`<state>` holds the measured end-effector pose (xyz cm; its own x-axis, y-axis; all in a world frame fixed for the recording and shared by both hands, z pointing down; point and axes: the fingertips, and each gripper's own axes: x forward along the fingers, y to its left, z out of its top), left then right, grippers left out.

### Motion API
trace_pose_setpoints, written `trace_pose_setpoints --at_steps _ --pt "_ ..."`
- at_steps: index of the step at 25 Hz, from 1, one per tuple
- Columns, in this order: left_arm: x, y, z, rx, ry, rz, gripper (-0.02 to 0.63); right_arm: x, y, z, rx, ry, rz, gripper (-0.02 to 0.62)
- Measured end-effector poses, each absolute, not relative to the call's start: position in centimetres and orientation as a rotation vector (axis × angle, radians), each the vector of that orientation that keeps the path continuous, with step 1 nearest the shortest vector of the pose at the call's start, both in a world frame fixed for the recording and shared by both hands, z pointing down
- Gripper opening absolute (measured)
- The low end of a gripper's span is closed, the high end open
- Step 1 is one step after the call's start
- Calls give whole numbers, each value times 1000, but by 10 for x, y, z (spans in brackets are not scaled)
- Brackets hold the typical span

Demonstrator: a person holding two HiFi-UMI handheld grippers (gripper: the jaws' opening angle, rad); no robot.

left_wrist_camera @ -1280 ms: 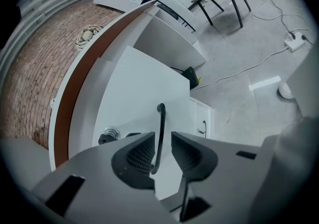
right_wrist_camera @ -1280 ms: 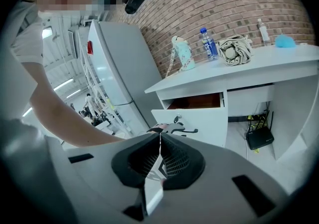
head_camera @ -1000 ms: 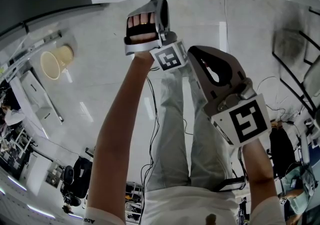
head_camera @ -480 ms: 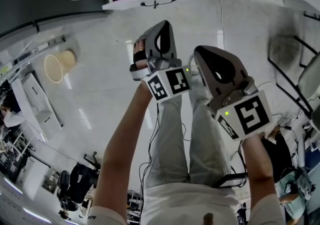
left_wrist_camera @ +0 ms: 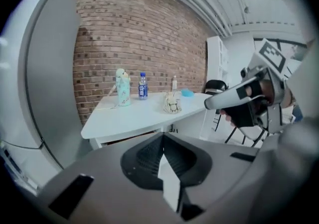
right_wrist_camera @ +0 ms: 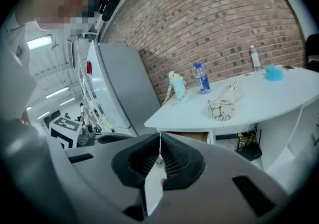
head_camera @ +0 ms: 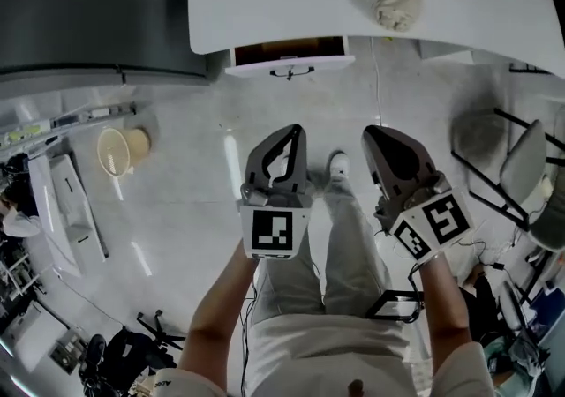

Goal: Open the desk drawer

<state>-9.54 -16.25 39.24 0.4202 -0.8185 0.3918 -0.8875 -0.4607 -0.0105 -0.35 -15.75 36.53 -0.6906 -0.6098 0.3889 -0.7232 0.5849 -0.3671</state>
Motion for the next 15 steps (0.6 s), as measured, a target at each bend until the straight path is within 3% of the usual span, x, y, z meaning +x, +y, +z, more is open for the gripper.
trace_pose_setpoints --at_steps 15 --pt "-128 -116 183 2408 -1646 212 8 19 -119 178 1274 -2717 549 26"
